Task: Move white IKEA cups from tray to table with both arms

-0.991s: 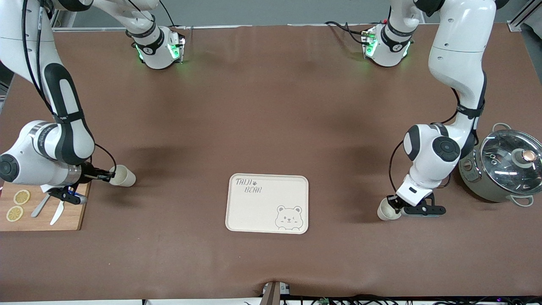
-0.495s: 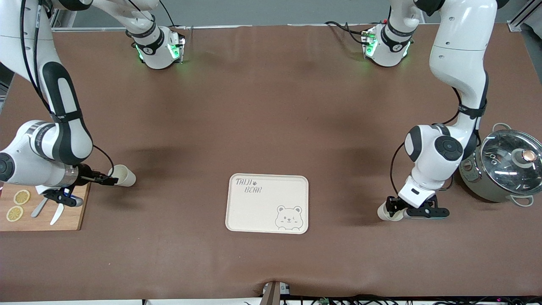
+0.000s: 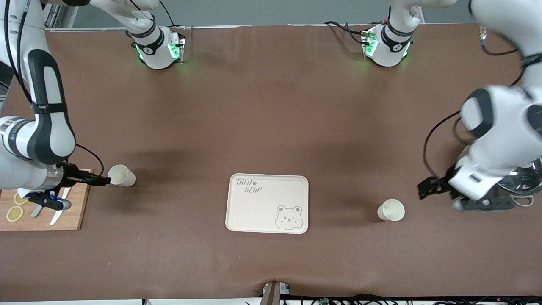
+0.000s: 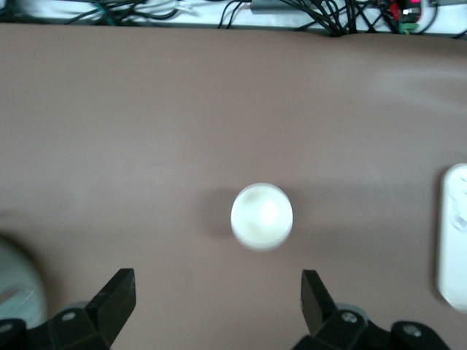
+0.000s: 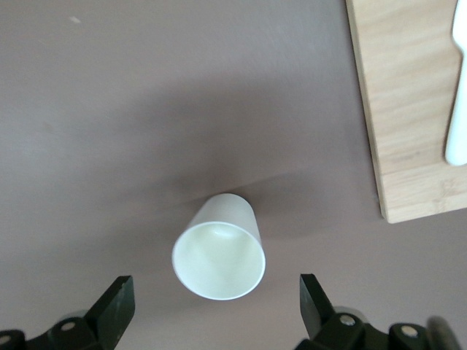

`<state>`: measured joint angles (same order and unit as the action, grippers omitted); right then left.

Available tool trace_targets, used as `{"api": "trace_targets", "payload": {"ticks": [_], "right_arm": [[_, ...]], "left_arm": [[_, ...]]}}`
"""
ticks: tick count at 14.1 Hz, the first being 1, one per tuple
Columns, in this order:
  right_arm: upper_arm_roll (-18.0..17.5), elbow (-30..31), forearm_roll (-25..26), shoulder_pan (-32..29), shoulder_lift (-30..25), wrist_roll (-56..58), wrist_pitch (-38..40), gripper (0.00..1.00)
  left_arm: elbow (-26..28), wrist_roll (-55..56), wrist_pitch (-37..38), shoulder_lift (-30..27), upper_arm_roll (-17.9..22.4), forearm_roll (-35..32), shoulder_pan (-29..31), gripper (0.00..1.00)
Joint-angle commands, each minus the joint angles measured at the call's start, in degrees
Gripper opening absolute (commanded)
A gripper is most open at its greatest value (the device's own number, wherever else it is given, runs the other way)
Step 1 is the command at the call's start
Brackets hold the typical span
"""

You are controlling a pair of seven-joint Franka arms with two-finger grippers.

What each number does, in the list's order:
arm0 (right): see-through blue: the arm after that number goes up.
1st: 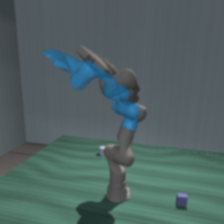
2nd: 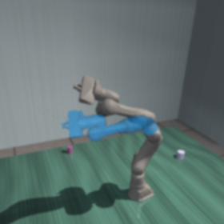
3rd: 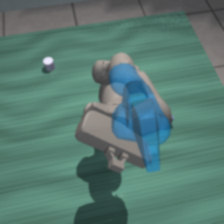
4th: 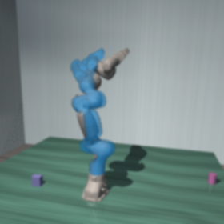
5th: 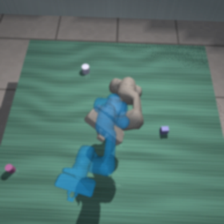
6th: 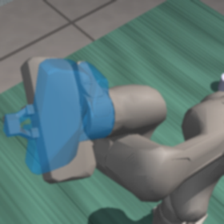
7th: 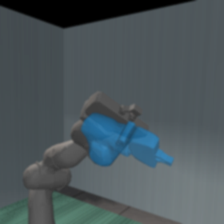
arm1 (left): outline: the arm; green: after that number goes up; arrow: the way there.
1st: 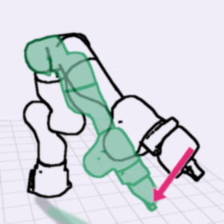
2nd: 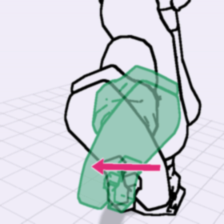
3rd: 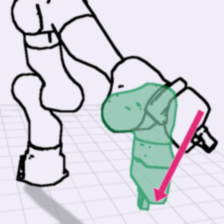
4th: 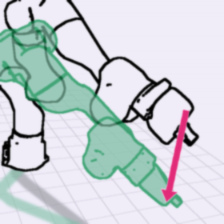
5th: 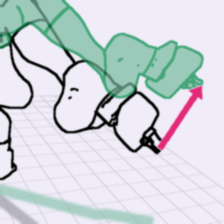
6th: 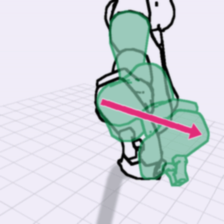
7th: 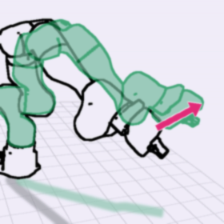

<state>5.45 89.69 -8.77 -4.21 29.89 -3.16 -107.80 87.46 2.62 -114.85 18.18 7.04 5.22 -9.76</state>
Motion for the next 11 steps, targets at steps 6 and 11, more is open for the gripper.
{"api": "trace_targets", "payload": {"ticks": [6, 11], "right_arm": [[-0.4, -11.2, 0.9, 0.3, 0.2, 0.1, 13.7, 1.0], [-0.4, -11.6, 0.9, 0.4, 0.2, 0.1, 13.8, 1.0]], "left_arm": [[-9.1, 0.7, 22.2, -9.9, -0.1, -0.5, 1.2, 1.0], [-6.9, 0.8, 23.6, -13.3, -0.3, -0.5, 1.2, 1.0]]}}
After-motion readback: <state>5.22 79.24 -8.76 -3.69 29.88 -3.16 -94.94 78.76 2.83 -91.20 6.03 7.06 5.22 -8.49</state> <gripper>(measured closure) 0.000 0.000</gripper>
